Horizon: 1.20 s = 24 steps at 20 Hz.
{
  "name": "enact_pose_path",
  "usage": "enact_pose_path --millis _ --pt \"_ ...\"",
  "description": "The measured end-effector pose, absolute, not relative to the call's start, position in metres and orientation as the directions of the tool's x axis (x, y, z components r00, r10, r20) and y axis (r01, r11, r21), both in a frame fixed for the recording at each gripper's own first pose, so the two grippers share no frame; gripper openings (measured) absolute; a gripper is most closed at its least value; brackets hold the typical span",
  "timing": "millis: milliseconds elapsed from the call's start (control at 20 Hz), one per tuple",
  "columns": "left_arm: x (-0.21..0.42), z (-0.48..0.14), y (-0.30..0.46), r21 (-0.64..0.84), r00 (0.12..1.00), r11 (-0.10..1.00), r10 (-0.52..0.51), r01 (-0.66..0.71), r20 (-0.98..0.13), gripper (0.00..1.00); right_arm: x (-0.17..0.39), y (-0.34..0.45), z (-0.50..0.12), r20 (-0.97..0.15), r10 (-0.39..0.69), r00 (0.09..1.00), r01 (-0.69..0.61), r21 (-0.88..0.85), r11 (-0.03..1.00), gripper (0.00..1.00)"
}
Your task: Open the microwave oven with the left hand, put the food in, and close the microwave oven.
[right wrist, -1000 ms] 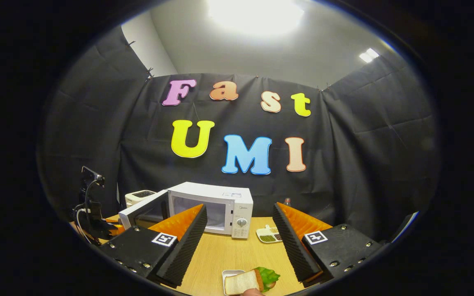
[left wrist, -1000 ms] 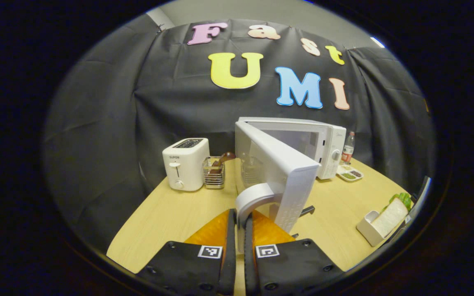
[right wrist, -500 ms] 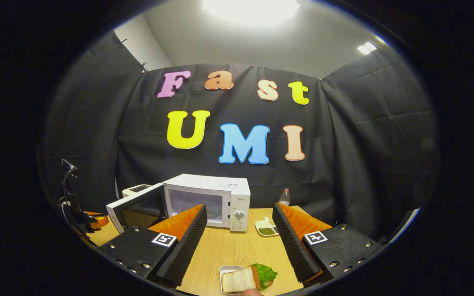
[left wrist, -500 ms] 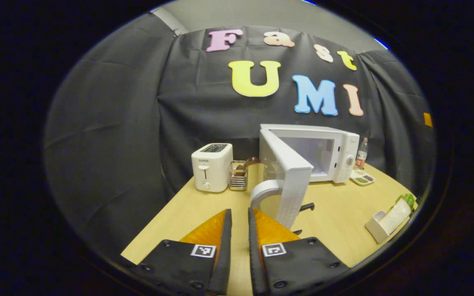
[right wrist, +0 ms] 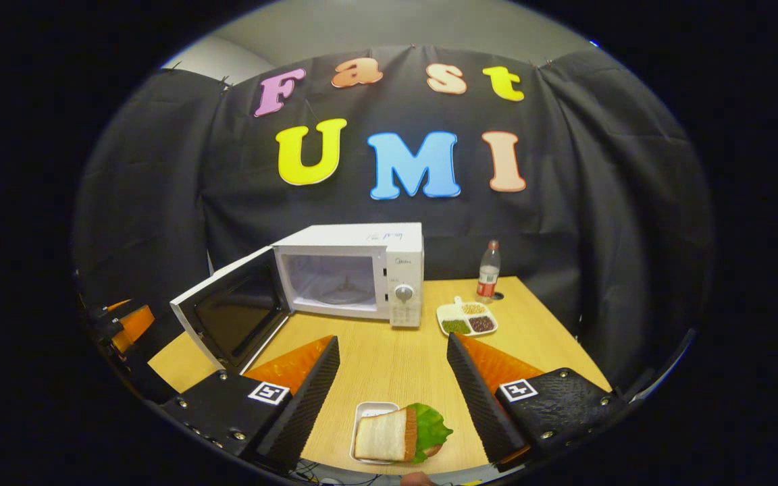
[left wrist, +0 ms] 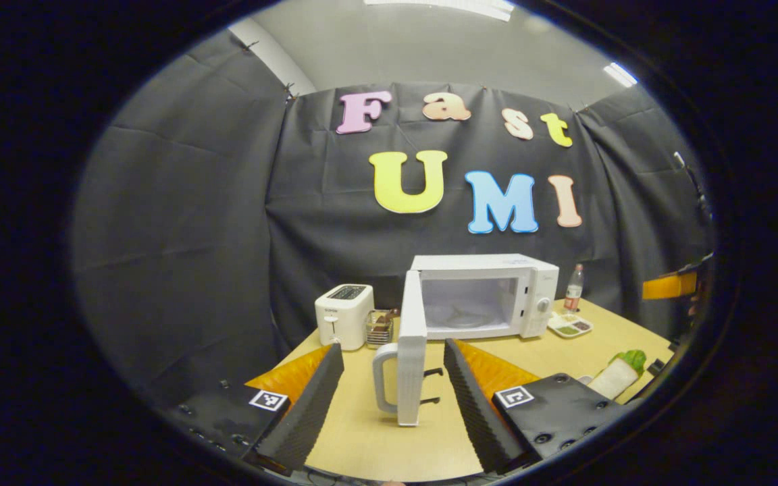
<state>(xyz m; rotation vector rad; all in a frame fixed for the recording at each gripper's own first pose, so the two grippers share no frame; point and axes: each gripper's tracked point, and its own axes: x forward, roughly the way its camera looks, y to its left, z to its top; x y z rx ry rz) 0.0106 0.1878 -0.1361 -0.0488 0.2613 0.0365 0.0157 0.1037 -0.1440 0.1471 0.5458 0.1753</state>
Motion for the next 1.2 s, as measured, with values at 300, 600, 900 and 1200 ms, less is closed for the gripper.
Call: enact_pose_path --millis 300,600,900,1200 --pt "-0.009 -0.1 0.168 -0.052 0.976 0.995 0.067 -0.079 -0.207 0.96 0.013 0.097 -0.209 -0.644 0.305 0.702 -0.131 0.305 0.943 0.98" --pt "-0.018 -0.106 0.154 -0.041 0.966 0.992 0.106 -0.119 -0.234 0.95 0.003 0.084 -0.259 -0.735 0.345 0.584 -0.116 0.345 0.931 0.99" --pt "-0.02 -0.103 0.142 -0.06 0.961 0.985 0.145 -0.163 -0.234 0.98 -0.023 0.085 -0.298 -0.793 0.428 0.433 -0.053 0.452 0.89 0.98" --pt "-0.02 -0.107 0.114 -0.038 0.956 0.985 0.153 -0.167 -0.252 0.98 -0.043 0.1 -0.313 -0.783 0.527 0.331 -0.022 0.552 0.834 0.94"
